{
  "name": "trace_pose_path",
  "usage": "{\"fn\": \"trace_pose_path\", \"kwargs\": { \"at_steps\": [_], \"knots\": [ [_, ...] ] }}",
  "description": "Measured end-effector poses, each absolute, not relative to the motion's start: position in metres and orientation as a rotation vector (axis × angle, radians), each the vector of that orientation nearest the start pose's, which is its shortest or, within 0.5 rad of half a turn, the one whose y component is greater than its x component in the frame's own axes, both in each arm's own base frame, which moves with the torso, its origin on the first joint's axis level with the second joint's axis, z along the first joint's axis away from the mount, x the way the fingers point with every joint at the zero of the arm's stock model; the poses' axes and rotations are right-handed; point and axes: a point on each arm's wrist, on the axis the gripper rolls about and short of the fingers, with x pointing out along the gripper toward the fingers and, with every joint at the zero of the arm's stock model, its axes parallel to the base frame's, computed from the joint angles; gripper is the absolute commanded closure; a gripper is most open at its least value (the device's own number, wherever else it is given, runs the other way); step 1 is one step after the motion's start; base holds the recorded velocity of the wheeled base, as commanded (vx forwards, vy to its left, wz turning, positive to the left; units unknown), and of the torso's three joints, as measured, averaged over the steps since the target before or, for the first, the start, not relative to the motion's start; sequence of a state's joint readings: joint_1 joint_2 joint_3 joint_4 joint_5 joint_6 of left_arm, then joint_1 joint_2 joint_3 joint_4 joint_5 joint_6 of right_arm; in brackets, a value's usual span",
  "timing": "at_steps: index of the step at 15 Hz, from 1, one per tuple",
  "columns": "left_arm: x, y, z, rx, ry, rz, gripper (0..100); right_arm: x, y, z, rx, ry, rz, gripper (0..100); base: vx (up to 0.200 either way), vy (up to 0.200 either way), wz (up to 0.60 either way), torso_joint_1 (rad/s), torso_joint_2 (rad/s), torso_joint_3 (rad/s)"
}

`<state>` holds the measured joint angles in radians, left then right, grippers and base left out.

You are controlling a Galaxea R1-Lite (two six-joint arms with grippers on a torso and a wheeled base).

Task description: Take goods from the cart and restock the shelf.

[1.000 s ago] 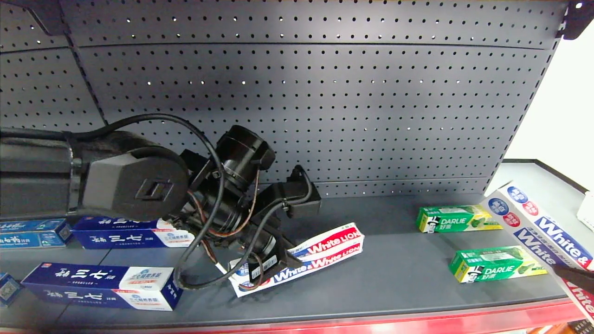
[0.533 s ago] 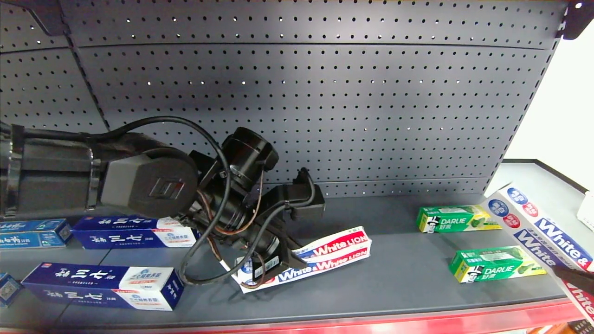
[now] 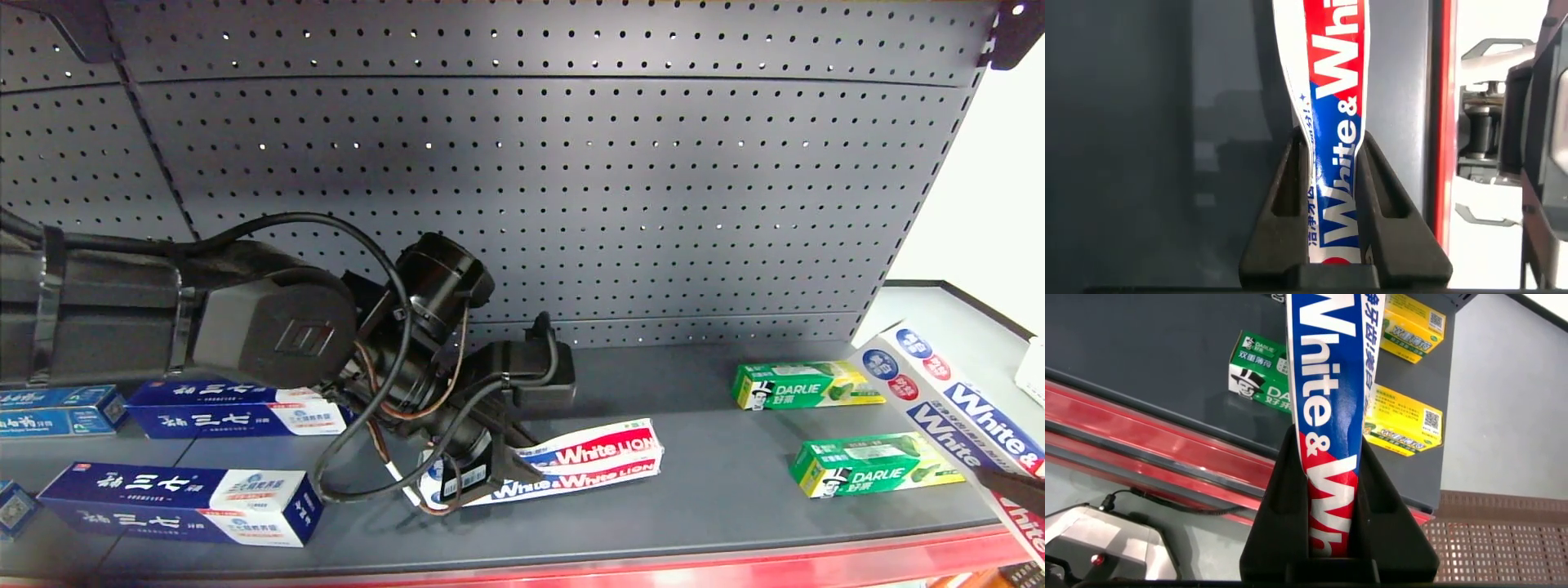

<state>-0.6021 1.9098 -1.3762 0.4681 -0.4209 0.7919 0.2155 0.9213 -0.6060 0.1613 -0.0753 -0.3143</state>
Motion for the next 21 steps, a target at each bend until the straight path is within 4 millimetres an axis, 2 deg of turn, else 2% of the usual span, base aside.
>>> {"fn": "trace_pose_path", "kwargs": {
  "at_steps": [21],
  "knots": [
    [0.268, -0.208, 0.161, 0.741, 0.654, -1.369, 100, 0.095, 0.018, 0.208, -0.374, 0.447, 0.205, 100, 0.0, 0.0, 0.0, 0.0, 0.0, 0.0]
  ]
}}
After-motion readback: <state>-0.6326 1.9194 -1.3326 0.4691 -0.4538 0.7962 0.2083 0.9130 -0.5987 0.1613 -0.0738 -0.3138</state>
